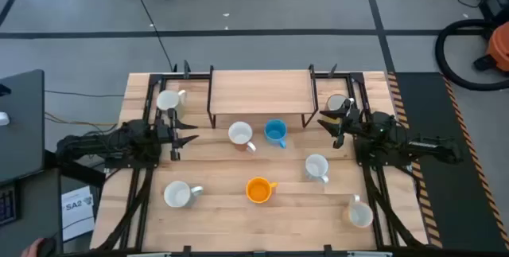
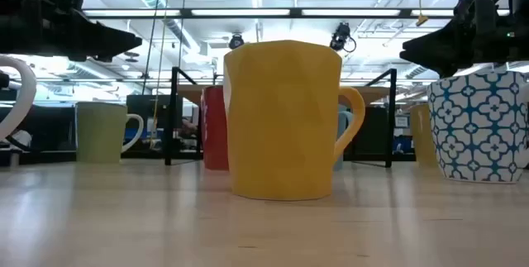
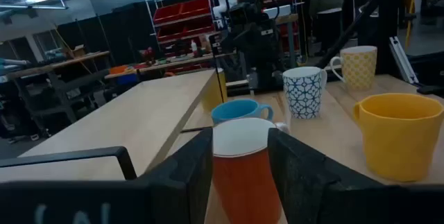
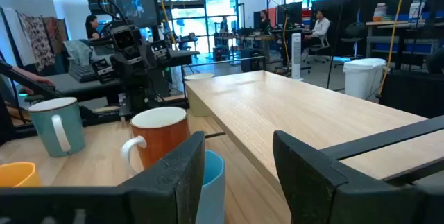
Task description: Place coffee mugs
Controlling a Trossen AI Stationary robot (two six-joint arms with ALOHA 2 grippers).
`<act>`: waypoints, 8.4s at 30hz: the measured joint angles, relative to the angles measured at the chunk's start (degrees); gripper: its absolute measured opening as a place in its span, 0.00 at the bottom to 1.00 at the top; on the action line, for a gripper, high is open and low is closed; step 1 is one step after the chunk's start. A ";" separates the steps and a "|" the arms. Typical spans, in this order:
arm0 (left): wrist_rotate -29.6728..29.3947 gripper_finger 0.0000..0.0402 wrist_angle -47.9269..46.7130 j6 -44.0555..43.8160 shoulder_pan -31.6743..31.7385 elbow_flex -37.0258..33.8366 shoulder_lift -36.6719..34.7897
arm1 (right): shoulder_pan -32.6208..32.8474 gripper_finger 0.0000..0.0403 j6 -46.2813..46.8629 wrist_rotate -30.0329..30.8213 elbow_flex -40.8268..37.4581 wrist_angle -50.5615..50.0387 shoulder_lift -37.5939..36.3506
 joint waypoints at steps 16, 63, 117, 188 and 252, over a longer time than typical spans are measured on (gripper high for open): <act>-0.01 0.36 0.03 0.00 -0.02 -0.02 0.19 | 0.00 0.44 -0.01 0.02 -0.01 0.01 -0.02; -0.01 0.36 0.00 0.00 0.00 -0.02 0.67 | -0.02 0.44 0.01 0.00 -0.01 0.04 -0.02; -0.01 0.36 0.02 -0.02 -0.01 0.00 0.68 | -13.65 0.44 -0.98 10.67 58.96 -62.57 40.44; 0.01 0.36 -0.02 -4.54 -0.01 -0.01 0.69 | -44.34 0.07 -23.92 -2.73 60.76 -75.13 84.63; -0.01 0.36 0.00 -4.50 0.00 0.00 0.69 | -38.67 0.07 -8.94 -9.69 106.95 -93.19 79.62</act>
